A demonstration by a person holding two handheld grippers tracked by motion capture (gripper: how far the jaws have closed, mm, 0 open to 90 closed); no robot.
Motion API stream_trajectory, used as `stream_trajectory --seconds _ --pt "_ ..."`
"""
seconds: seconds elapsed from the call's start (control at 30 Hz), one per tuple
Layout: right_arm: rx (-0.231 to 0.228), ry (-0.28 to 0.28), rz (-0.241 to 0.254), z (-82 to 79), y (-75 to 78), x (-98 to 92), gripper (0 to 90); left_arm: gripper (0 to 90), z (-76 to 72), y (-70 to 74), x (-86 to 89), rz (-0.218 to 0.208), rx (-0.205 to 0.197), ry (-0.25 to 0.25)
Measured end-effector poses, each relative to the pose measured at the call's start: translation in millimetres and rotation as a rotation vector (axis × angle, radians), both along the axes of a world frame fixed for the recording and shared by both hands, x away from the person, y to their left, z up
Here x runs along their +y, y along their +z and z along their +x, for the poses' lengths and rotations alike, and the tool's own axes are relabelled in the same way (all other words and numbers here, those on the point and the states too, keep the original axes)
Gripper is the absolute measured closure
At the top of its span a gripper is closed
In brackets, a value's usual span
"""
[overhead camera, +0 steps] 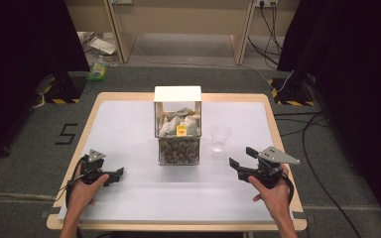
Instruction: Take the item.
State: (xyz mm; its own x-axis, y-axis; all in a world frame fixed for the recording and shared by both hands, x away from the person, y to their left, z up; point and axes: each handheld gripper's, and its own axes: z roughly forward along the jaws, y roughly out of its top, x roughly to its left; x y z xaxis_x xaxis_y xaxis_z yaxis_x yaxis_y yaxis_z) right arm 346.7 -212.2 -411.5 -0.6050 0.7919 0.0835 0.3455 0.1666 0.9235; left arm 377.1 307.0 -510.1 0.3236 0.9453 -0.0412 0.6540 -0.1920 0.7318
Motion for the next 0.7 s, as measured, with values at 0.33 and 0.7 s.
stream_trajectory --seconds 0.33,0.7 --pt "-0.056 0.023 -0.011 3.4 32.6 17.8 25.6 0.0 0.0 0.0 0.0 0.001 0.000 0.000" --pt "-0.150 0.075 -0.016 7.9 75.1 42.4 28.7 0.0 0.0 0.0 0.0 0.000 0.000 -0.001"
